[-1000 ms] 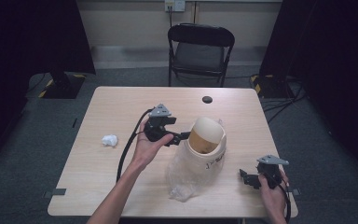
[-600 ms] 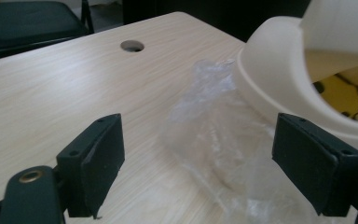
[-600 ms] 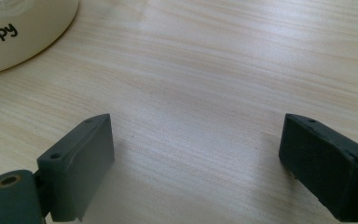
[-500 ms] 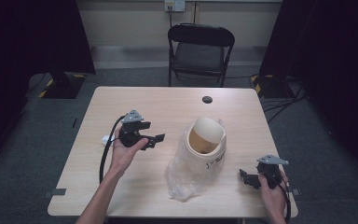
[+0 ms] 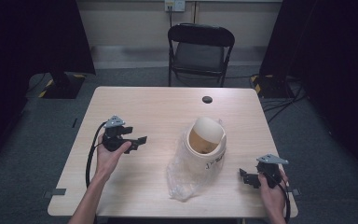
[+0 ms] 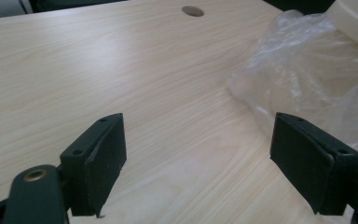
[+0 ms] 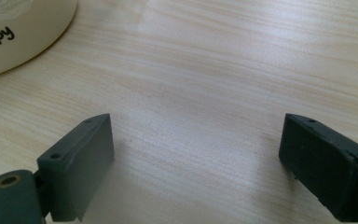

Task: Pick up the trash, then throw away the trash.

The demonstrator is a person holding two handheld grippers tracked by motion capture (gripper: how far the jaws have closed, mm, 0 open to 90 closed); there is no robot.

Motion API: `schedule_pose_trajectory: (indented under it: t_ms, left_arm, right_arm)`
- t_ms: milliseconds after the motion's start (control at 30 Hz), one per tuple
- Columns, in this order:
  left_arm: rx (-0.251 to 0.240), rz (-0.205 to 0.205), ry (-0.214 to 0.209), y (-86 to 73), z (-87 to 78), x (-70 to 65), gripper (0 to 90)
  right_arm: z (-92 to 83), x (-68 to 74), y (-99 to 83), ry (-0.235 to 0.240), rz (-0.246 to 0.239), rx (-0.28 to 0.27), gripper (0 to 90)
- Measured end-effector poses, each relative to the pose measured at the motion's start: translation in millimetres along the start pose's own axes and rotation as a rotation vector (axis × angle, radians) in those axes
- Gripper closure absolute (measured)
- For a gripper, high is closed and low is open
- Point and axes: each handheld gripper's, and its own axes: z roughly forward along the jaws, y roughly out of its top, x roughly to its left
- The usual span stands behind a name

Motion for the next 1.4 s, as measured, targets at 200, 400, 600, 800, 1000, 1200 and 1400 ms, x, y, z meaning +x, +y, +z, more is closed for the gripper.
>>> schedule_pose_trajectory:
  t_ms: [200, 400, 600, 800, 1000, 1200, 1400]
  left_arm:
    - [0.027, -0.009, 0.05, -8.9, -8.1, 20.4, 18.2]
    - [0.056, -0.031, 0.091, -17.3, -12.0, 41.5, 18.2]
    - [0.068, -0.06, 0.12, -30.2, -15.9, 58.8, 19.3]
    - [0.098, -0.074, 0.166, -35.8, -14.4, 81.2, 19.4]
    - [0.131, -0.108, 0.165, -45.2, -12.3, 96.8, 19.4]
    - [0.159, -0.119, 0.178, -54.7, -12.9, 102.0, 19.4]
    - [0.172, -0.122, 0.188, -56.7, -5.5, 102.6, 26.2]
  right_arm:
    - [0.1, -0.1, 0.1, 0.0, -0.001, 0.0, 9.4]
    - [0.3, -0.2, 0.3, -0.001, 0.0, 0.001, 9.4]
    - [0.3, -0.2, 0.2, 0.0, -0.001, 0.0, 9.5]
    - [-0.4, 0.3, -0.3, -0.001, 0.001, 0.001, 9.5]
    - [-0.4, 0.4, -0.3, -0.001, 0.003, 0.001, 9.5]
    - [-0.4, 0.3, -0.3, -0.001, 0.002, 0.0, 9.5]
    - [-0.3, 0.2, -0.2, 0.0, 0.002, 0.001, 9.4]
